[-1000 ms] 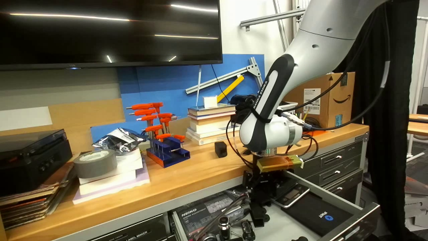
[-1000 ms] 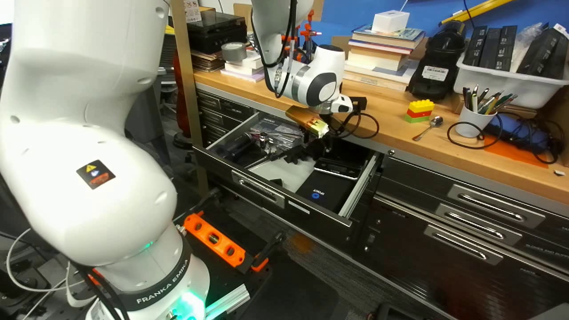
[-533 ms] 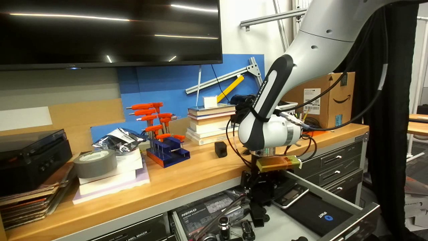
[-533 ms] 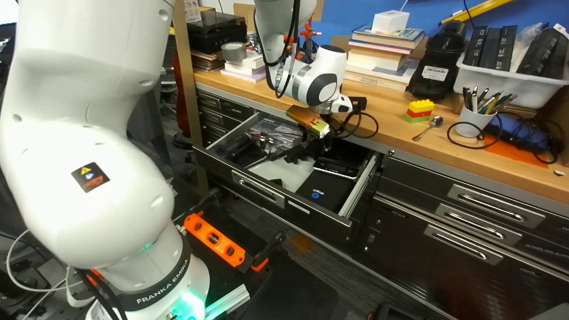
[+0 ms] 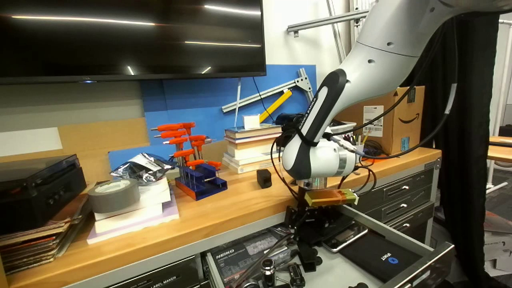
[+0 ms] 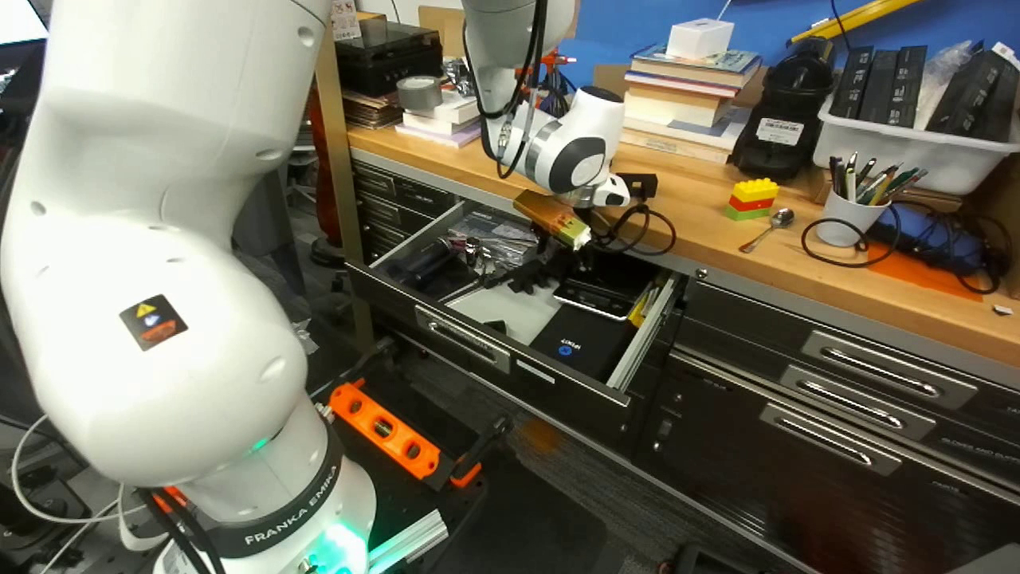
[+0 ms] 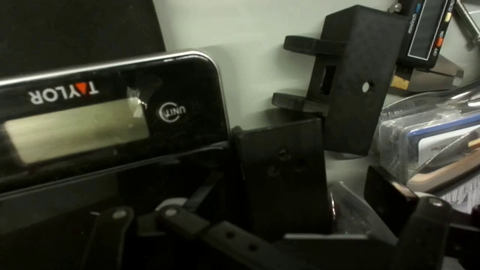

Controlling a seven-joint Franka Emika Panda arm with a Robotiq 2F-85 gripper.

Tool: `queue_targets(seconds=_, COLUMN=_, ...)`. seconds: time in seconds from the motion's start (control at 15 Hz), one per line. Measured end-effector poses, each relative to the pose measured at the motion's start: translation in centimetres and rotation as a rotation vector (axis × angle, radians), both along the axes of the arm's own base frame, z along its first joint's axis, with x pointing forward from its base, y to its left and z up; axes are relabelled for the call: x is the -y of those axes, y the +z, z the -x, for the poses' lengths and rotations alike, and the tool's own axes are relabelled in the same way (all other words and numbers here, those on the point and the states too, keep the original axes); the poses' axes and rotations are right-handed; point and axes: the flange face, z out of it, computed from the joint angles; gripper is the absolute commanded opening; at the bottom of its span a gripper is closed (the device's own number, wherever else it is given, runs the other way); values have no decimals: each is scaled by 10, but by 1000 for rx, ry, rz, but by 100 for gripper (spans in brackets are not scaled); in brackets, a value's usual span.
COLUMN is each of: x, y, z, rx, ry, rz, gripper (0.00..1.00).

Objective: Open the middle topmost drawer and take out two black objects

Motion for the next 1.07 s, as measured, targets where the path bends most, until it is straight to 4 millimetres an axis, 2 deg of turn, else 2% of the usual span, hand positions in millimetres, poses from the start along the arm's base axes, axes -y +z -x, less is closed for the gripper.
queue_targets(seconds=0.4, x=2, y=-4, z=0, rx=-15, ry=1, rz=0, gripper=100)
queue_targets(seconds=0.73, x=6, y=-16, z=4, rx=-38, ry=-26, rz=46, gripper=100)
queue_targets(seconds=1.07, x=2, y=-17, z=3, rx=-42, ry=-35, rz=90, gripper=100)
